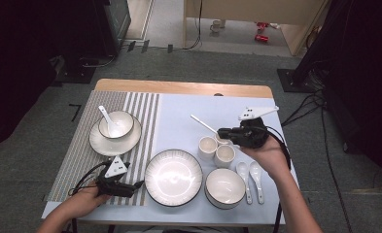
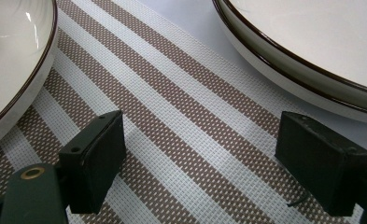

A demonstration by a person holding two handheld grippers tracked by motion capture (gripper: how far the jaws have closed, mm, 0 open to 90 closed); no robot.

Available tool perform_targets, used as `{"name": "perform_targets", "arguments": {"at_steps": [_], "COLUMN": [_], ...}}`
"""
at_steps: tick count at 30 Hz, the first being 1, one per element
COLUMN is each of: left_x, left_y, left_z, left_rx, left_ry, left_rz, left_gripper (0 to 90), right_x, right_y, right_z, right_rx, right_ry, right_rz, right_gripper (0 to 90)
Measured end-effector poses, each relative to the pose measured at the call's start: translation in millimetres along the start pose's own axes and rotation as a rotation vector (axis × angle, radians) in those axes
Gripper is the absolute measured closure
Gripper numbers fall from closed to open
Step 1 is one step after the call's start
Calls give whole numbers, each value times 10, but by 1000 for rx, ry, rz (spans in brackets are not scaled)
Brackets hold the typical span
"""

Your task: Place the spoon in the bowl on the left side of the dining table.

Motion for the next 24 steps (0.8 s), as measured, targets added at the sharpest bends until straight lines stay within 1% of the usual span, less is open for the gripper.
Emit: {"name": "perform_targets", "arguments": {"at_steps": [8, 12, 16, 24], "left_x": [2, 8, 4, 4], "left_y": [4, 7, 12, 14], "left_z": [4, 10, 15, 17], "left_rx": [0, 3, 0, 0], "left_ry": [1, 9, 3, 3], "left_rz": [-3, -1, -2, -2], "left_gripper": [161, 161, 161, 161], "right_x": [-166, -232, -298, -439], "right_y": [-72, -132, -191, -347], "right_z": [-195, -281, -377, -532], "right_rx": [-17, -33, -38, -62], "right_ry": [42, 65, 90, 122], "right_rz": [-29, -45, -64, -102], "right_gripper": [851, 851, 851, 851]}}
Point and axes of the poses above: each handheld gripper's, and its own axes: y roughly backward along the jaws, z roughly out of its underside, x roughly to its right, the point moved 5 cm from there along -y, roughly forward along the jaws, and after that the axes turned 10 degrees about -x, right-handed, at the moved point
